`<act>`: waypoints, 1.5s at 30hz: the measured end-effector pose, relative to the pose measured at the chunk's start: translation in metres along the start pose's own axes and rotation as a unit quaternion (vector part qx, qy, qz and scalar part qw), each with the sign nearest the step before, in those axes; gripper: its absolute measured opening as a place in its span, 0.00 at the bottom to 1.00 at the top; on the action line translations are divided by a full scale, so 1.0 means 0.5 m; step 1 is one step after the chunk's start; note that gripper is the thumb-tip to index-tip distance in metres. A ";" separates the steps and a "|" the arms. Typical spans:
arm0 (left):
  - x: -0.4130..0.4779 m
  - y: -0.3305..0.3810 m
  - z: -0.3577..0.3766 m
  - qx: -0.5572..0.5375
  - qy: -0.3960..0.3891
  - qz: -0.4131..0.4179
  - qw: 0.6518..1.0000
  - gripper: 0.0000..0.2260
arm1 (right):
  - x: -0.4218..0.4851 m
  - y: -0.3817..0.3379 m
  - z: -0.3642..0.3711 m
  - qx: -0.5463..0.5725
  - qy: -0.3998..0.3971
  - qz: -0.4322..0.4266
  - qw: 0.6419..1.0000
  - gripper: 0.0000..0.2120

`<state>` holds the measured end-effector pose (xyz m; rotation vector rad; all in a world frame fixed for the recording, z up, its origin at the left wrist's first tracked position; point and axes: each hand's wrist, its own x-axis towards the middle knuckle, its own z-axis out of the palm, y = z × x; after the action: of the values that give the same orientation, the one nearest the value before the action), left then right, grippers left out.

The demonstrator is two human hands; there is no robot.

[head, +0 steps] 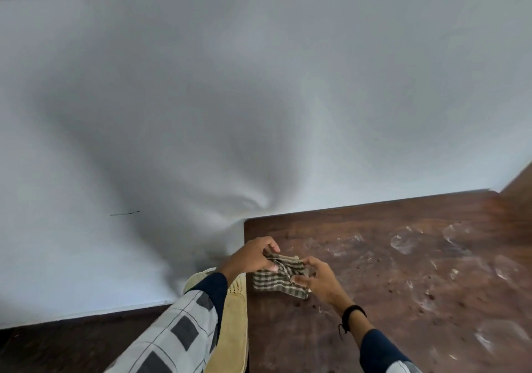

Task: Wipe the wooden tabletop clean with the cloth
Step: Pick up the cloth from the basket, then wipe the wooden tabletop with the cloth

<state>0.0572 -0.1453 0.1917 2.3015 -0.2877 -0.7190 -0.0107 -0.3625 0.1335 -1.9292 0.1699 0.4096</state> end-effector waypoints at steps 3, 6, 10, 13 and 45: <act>0.013 -0.015 0.038 0.026 0.065 -0.032 0.997 0.17 | -0.005 0.013 -0.008 -0.053 0.030 0.023 0.998 0.14; 0.011 -0.046 0.066 0.111 0.089 -0.065 0.988 0.29 | -0.001 0.042 -0.015 -0.179 0.084 0.010 0.980 0.16; -0.001 -0.089 0.081 0.212 0.002 -0.113 0.971 0.52 | 0.006 0.067 0.001 -0.321 0.148 -0.157 0.922 0.21; -0.005 -0.116 0.072 0.259 -0.030 -0.118 0.958 0.57 | 0.007 0.087 0.036 -0.440 0.077 -0.288 0.847 0.21; 0.043 -0.171 0.028 0.385 -0.055 -0.037 0.920 0.73 | 0.150 0.074 0.111 -0.423 0.029 -0.245 0.872 0.24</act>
<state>0.0671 -0.0989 0.1164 3.0276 -0.6303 -0.8840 0.0364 -0.3202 0.0553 -2.7352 -0.5497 0.0658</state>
